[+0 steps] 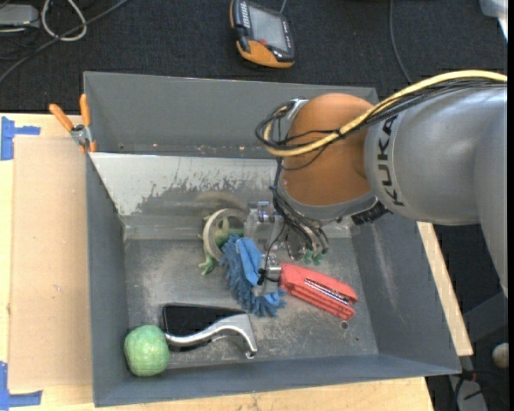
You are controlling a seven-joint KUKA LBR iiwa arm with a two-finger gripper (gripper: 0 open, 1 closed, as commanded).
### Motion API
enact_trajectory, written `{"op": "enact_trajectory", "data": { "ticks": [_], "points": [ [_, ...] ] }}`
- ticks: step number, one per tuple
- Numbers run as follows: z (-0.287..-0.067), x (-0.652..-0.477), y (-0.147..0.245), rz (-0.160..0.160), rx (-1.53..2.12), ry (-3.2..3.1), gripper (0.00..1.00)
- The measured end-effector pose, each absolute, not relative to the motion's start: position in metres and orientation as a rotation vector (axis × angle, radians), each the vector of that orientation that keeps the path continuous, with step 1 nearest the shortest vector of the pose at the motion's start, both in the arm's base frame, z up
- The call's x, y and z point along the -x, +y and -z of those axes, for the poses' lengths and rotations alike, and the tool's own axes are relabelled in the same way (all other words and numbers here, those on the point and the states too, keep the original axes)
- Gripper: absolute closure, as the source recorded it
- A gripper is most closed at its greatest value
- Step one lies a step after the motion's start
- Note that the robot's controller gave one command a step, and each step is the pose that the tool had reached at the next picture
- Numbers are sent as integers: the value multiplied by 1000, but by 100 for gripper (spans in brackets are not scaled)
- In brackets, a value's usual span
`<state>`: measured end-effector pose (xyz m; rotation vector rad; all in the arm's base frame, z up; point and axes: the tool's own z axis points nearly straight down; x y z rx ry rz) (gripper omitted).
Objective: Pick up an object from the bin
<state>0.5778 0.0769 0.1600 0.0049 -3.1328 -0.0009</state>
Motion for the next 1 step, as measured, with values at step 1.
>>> {"op": "enact_trajectory", "data": {
  "ticks": [1],
  "points": [
    [-164,-580,76,2,-1,-3140,0]
  ]
}}
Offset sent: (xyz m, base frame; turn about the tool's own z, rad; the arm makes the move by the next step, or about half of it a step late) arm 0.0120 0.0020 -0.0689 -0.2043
